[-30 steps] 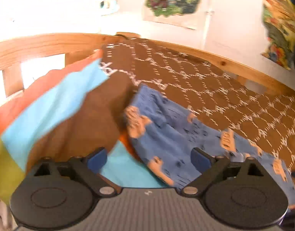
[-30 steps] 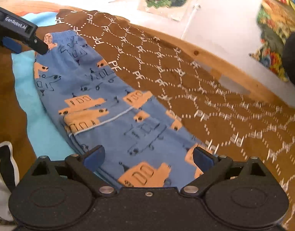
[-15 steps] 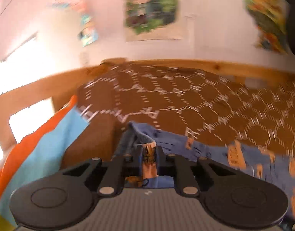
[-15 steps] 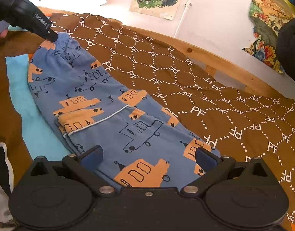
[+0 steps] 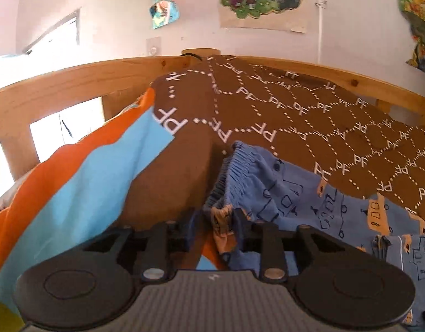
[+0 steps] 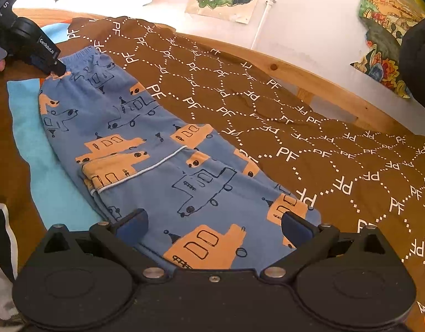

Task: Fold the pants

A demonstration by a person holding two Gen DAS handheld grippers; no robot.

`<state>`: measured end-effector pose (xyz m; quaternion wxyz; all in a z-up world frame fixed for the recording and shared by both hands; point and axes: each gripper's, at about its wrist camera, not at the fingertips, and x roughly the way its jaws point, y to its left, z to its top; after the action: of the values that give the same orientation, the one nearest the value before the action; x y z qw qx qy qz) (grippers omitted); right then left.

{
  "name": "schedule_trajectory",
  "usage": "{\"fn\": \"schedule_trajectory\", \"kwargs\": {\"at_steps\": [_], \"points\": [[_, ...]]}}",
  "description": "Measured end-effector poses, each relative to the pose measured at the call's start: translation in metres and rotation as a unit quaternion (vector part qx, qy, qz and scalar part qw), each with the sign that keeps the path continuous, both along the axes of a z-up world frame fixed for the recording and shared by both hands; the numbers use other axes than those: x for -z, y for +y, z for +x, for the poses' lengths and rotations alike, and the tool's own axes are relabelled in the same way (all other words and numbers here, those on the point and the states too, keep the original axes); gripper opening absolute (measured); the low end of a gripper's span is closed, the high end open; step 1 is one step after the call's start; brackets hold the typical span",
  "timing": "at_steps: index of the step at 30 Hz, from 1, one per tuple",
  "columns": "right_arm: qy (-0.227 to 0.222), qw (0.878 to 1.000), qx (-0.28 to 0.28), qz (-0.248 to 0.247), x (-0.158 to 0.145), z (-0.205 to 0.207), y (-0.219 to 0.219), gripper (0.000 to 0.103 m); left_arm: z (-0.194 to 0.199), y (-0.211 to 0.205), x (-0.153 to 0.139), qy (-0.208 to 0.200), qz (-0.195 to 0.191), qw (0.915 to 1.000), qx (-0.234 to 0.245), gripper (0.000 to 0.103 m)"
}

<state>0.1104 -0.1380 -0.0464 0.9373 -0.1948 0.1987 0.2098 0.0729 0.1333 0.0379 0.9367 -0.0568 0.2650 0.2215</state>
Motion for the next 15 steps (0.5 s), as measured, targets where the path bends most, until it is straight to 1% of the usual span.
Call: {"fn": "schedule_trajectory", "kwargs": {"at_steps": [3,6,12,15], "points": [[-0.002,1.0,0.0,-0.002,0.0,0.0,0.0,0.102,0.003,-0.001,0.002,0.003,-0.004,0.9999,0.01,0.052],[-0.002,1.0,0.0,-0.002,0.001,-0.001,0.001,0.102,0.008,0.0,0.002,0.007,-0.008,0.9999,0.013,0.053],[-0.003,1.0,0.0,-0.004,0.001,-0.001,0.001,0.102,0.012,0.007,0.001,0.001,-0.031,0.9995,0.012,0.054],[-0.003,1.0,0.0,-0.004,0.001,-0.001,0.001,0.102,0.012,0.008,0.001,-0.003,-0.034,0.9993,0.012,0.054]]}}
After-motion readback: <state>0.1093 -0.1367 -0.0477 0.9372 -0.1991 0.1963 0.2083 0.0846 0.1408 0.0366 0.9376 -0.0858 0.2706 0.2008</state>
